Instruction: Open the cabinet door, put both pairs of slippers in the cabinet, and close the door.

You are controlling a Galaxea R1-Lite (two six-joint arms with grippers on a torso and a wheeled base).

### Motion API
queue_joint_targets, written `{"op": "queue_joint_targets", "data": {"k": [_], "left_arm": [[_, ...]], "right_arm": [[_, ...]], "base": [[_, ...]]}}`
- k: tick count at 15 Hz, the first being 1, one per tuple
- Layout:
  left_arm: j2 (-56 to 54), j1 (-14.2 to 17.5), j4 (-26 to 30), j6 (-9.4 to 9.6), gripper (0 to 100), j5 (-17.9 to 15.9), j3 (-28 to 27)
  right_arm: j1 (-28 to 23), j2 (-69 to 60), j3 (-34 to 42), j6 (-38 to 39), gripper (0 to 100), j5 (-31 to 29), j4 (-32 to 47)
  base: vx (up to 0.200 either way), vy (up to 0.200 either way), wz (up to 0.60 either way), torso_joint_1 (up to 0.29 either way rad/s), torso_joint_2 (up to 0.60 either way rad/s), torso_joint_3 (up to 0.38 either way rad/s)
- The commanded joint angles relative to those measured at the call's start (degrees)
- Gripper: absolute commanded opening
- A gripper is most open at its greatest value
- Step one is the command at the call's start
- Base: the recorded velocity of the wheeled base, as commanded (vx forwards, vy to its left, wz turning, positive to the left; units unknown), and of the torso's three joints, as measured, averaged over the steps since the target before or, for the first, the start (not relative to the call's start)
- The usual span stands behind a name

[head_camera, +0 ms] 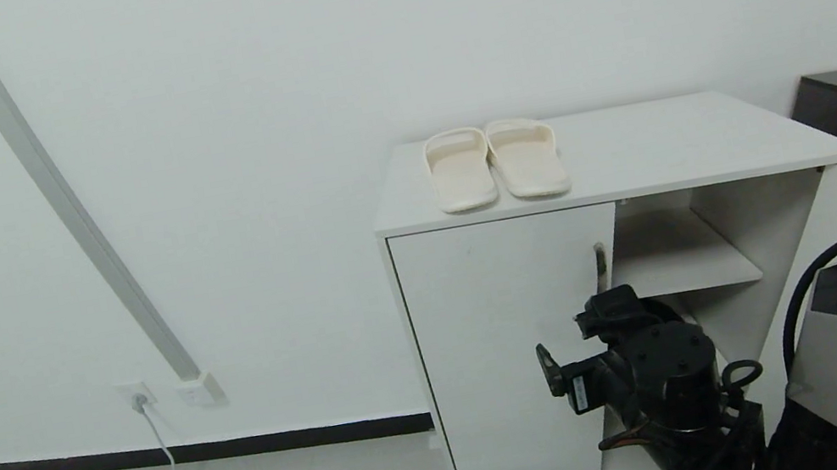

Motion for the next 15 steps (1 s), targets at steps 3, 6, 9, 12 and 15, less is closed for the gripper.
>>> {"op": "queue_joint_targets", "data": {"k": [3, 6, 9, 12, 15], "left_arm": [[0.07, 0.01, 0.00, -0.02, 0, -0.06, 0.01], [0.07, 0.01, 0.00, -0.02, 0, 0.03, 0.01], [0.07, -0.08, -0.09, -0.02, 0, -0.06, 0.01], [0.07, 0.01, 0.00, -0.02, 0, -0.06, 0.01], [0.07, 0.01, 0.00, -0.02, 0, 0.03, 0.01]], "right_arm": [[0.02, 0.11, 0.09, 0.00, 100, 0.01, -0.01], [0.02, 0.11, 0.09, 0.00, 100, -0.07, -0.01], [0.02, 0.11, 0.09, 0.00, 100, -0.07, -0.01], [-0.33, 0.02, 0.97, -0.53, 100, -0.07, -0.10], [-0.69, -0.25, 1.49, -1.23, 100, -0.07, -0.27]], "base": [[0.000, 0.000, 0.00, 0.201, -0.51, -0.321], [0.000, 0.000, 0.00, 0.211, -0.54, -0.320], [0.000, 0.000, 0.00, 0.237, -0.55, -0.317], [0.000, 0.000, 0.00, 0.251, -0.58, -0.325], [0.000, 0.000, 0.00, 0.259, -0.58, -0.321]]}}
